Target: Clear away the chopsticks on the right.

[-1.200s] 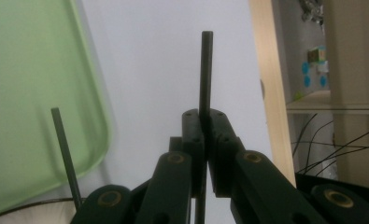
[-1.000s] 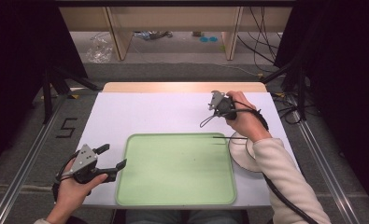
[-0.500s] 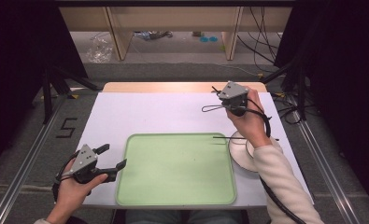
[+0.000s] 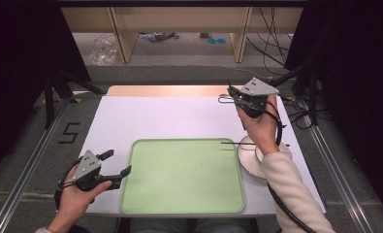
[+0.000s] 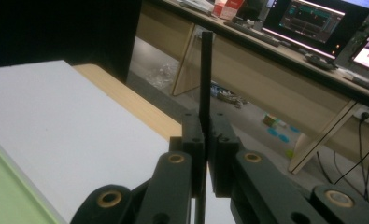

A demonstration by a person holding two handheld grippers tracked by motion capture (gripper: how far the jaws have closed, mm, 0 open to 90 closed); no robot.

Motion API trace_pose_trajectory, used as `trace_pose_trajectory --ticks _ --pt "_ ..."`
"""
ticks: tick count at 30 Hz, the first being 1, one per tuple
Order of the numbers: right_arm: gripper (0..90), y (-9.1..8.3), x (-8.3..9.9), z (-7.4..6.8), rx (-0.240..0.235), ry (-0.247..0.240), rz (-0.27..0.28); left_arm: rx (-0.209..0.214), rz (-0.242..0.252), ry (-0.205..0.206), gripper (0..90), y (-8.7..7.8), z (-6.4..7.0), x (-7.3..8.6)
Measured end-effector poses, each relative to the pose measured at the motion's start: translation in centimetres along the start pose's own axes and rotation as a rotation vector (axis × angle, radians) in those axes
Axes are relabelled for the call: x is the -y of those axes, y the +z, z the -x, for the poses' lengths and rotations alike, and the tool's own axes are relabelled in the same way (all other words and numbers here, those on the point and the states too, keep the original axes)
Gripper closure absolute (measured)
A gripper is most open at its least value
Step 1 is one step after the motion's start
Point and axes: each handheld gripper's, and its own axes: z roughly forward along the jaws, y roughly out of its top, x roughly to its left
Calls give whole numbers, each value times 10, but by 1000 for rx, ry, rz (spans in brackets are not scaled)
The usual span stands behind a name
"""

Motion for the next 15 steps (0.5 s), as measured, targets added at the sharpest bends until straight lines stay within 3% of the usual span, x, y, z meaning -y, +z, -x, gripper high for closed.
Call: trace_pose_trajectory --ticks 1,3,9,11,14,15 --pt "879 -1 0 0 6 33 22 0 0 1 158 0 0 0" --pt "879 -1 0 0 3 47 24 1 1 1 158 0 0 0" --pt "879 -3 -1 -1 -7 164 53 -6 -7 -4 159 -1 0 0" --pt "879 -3 -1 -1 -3 182 67 -5 -6 -3 158 -1 0 0" --pt "879 -7 -3 0 -8 248 86 -4 -5 -14 159 -1 1 0" --pt "879 -8 -4 0 -15 271 81 -5 -7 -1 159 -1 0 0"
